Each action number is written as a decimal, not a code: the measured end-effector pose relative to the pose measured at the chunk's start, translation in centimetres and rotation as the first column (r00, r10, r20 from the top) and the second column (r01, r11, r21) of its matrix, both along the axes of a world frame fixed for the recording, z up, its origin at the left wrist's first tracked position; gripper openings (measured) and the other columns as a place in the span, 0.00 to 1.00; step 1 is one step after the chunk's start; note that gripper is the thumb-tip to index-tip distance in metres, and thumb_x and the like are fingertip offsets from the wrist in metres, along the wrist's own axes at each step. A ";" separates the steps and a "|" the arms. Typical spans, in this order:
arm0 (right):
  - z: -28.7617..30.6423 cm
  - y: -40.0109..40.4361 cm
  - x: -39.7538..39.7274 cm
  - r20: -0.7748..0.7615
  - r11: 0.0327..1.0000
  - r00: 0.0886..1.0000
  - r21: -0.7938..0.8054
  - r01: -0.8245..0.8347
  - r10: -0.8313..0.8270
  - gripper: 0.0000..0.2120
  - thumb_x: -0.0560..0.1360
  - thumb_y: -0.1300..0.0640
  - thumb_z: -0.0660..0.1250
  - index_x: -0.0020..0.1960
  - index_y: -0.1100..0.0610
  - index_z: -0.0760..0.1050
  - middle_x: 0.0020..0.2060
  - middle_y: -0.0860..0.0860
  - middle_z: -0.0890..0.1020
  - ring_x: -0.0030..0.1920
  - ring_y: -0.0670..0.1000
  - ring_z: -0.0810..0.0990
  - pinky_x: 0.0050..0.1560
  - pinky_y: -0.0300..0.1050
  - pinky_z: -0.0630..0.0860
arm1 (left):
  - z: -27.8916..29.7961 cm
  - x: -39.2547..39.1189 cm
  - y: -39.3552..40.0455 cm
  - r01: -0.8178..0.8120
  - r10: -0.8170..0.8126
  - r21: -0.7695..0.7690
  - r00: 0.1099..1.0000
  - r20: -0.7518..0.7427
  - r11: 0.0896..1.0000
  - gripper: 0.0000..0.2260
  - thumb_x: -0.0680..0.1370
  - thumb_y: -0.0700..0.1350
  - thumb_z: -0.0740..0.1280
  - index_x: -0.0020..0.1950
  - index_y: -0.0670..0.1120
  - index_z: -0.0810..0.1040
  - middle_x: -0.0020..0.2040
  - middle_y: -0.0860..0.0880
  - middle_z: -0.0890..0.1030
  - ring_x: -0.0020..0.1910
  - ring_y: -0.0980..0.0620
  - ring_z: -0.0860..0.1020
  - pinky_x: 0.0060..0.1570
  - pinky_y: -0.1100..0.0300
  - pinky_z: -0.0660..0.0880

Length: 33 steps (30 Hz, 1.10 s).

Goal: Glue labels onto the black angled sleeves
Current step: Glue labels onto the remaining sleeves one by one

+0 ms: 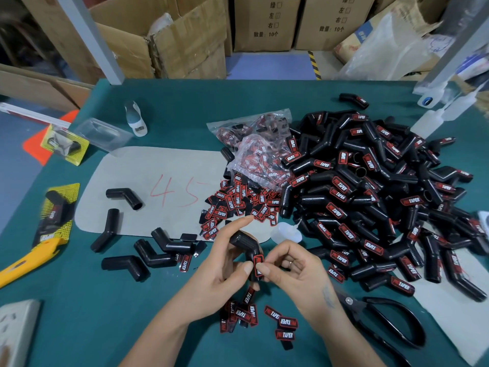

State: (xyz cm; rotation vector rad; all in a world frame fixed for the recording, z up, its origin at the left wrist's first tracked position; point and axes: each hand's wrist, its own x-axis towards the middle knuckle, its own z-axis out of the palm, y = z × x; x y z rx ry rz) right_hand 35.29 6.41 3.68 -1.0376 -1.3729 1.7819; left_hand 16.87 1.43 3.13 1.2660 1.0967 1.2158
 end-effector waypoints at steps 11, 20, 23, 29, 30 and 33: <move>-0.4 0.0 0.0 0.006 0.999 1.000 0.039 -0.004 0.004 0.14 0.70 0.40 0.80 0.42 0.48 0.81 0.38 0.50 0.84 0.38 0.46 0.84 0.43 0.39 0.80 | -0.4 -0.1 0.1 0.008 -0.008 0.009 1.000 0.000 1.000 0.33 0.82 0.31 0.60 0.79 0.63 0.63 0.56 0.46 0.74 0.51 0.42 0.74 0.56 0.62 0.76; 0.0 0.1 0.0 -0.008 0.999 1.000 0.052 -0.007 0.008 0.08 0.73 0.48 0.80 0.41 0.47 0.81 0.37 0.49 0.84 0.38 0.44 0.84 0.43 0.36 0.80 | -0.6 -0.1 0.1 -0.001 0.001 -0.012 1.000 0.012 1.000 0.30 0.83 0.38 0.64 0.80 0.62 0.62 0.56 0.46 0.76 0.50 0.38 0.74 0.57 0.58 0.77; -0.2 0.1 0.1 -0.006 0.998 1.000 0.066 -0.013 0.014 0.07 0.75 0.55 0.78 0.42 0.48 0.81 0.37 0.49 0.85 0.38 0.43 0.84 0.42 0.35 0.80 | -0.6 -0.1 0.0 -0.008 0.008 -0.017 1.000 -0.001 1.000 0.30 0.83 0.39 0.65 0.79 0.63 0.63 0.56 0.46 0.76 0.49 0.46 0.77 0.57 0.59 0.77; 0.0 0.0 0.0 -0.031 0.998 0.999 0.055 -0.003 0.005 0.07 0.74 0.53 0.78 0.40 0.48 0.80 0.36 0.48 0.84 0.36 0.43 0.83 0.41 0.34 0.78 | -0.8 0.0 -0.1 -0.021 0.021 -0.028 1.000 -0.006 0.999 0.29 0.83 0.40 0.65 0.79 0.64 0.63 0.57 0.48 0.77 0.52 0.39 0.75 0.57 0.57 0.78; 0.0 0.0 0.0 -0.037 0.999 0.999 0.052 0.000 0.002 0.07 0.73 0.52 0.77 0.40 0.48 0.80 0.35 0.48 0.84 0.36 0.42 0.83 0.41 0.34 0.78 | -0.8 0.0 -0.1 -0.024 0.024 -0.029 1.000 -0.008 0.999 0.29 0.83 0.41 0.65 0.79 0.64 0.63 0.57 0.47 0.77 0.52 0.38 0.75 0.57 0.56 0.78; 0.0 0.0 0.0 -0.039 0.999 0.999 0.052 0.001 0.001 0.07 0.73 0.52 0.77 0.41 0.49 0.80 0.36 0.47 0.84 0.36 0.42 0.83 0.41 0.34 0.78 | -0.9 0.0 0.0 -0.027 0.026 -0.026 1.000 -0.016 0.999 0.29 0.83 0.41 0.65 0.79 0.63 0.63 0.57 0.48 0.77 0.52 0.37 0.74 0.57 0.56 0.78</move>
